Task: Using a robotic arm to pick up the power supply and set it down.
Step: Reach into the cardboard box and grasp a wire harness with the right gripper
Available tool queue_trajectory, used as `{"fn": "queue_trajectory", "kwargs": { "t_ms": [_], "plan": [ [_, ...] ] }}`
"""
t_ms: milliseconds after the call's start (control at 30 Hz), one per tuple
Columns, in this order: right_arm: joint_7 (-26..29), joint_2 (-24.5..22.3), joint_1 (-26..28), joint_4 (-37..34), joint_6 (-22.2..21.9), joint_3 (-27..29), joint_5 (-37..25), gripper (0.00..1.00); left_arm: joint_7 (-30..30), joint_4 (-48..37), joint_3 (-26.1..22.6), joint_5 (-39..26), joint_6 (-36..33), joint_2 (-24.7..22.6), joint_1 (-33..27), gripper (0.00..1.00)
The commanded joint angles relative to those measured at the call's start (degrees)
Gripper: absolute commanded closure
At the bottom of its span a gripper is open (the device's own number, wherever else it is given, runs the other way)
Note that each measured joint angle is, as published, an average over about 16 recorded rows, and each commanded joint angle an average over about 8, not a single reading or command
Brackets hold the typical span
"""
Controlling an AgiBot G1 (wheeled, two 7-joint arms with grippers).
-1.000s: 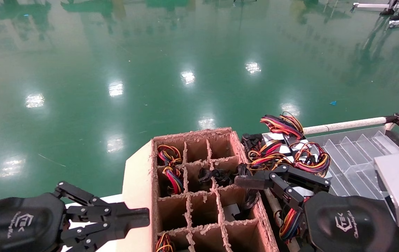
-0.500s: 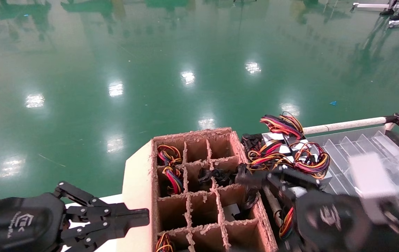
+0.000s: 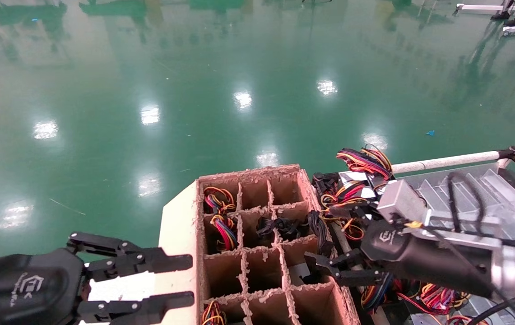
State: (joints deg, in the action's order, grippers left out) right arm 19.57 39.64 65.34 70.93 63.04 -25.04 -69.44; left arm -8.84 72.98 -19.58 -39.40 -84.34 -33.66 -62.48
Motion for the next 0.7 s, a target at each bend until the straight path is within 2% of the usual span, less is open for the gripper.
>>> {"fn": "queue_trajectory", "kwargs": {
  "t_ms": [33, 200, 267, 300, 700],
  "plan": [
    [1.78, 0.68, -0.22, 0.69, -2.23, -1.06, -2.42, 0.25, 0.0, 0.0, 0.0, 0.0, 0.0, 0.0, 0.0, 0.0],
    [6.39, 1.43, -0.63, 2.35, -6.94, -2.72, -7.59, 0.87, 0.0, 0.0, -0.01, 0.01, 0.0, 0.0, 0.0, 0.0],
    [8.1, 1.6, -0.76, 3.09, -8.19, -3.19, -9.03, 0.98, 0.01, 0.0, -0.01, 0.01, 0.0, 0.0, 0.0, 0.0],
    [8.84, 1.7, -0.82, 3.41, -8.66, -3.43, -9.66, 1.0, 0.01, 0.0, -0.01, 0.01, 0.0, 0.0, 0.0, 0.0],
    [14.1, 4.03, -1.22, 3.31, -11.17, -5.39, -13.15, 1.0, 0.01, 0.0, -0.02, 0.02, 0.01, 0.01, -0.01, 0.0]
  ]
}}
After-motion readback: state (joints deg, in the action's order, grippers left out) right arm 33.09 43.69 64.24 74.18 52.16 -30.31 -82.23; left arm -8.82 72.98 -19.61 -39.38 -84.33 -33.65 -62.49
